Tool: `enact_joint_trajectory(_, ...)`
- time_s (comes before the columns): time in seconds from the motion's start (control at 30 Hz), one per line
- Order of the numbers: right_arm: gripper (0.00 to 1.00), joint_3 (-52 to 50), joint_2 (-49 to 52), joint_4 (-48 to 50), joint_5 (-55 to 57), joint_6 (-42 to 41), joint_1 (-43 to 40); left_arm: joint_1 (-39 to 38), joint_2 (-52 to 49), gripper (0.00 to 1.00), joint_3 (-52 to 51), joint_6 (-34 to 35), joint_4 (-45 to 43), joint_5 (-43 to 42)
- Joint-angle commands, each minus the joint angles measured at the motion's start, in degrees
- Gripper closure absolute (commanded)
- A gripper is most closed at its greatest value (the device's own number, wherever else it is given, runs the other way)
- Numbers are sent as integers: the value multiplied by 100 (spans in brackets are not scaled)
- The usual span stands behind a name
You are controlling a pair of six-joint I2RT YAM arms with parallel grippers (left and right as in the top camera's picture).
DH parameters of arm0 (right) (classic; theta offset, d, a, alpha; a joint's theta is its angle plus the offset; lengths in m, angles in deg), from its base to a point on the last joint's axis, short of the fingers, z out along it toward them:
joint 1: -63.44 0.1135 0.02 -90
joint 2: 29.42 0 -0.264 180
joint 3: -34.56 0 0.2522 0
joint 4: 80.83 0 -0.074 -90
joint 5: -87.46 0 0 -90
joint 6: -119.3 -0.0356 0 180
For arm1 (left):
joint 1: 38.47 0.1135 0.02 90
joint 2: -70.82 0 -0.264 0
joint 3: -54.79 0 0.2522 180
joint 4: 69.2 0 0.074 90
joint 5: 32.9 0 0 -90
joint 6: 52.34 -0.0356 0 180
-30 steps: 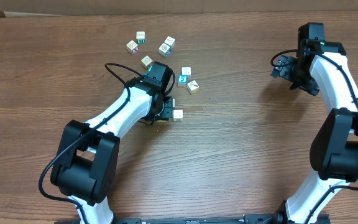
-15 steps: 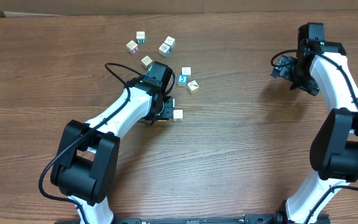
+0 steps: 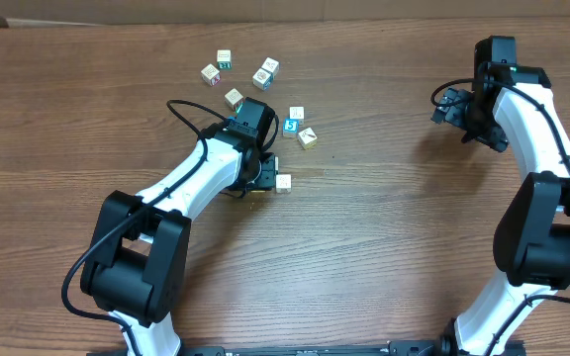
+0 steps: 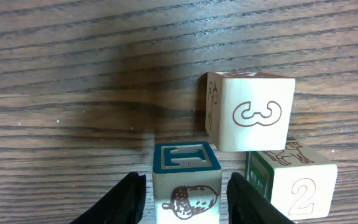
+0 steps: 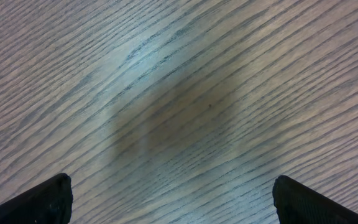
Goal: Form a circle
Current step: 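Lower the acorn block next to the 3 block and release it, then lift the left gripper and move it back over the cluster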
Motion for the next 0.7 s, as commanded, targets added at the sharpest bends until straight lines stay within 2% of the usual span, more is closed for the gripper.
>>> enact_joint_trajectory(0.0, 0, 122, -144, 7, 63, 4, -7, -37, 2, 60, -61, -70, -22, -46)
enact_joint_trajectory(0.4, 0, 122, -144, 7, 63, 4, -7, -22, 4, 60, 138, -72, 7, -46)
enact_joint_trajectory(0.67, 0, 122, -144, 7, 63, 4, -7, 133, 7, 60, 1366, -120, 774, -44)
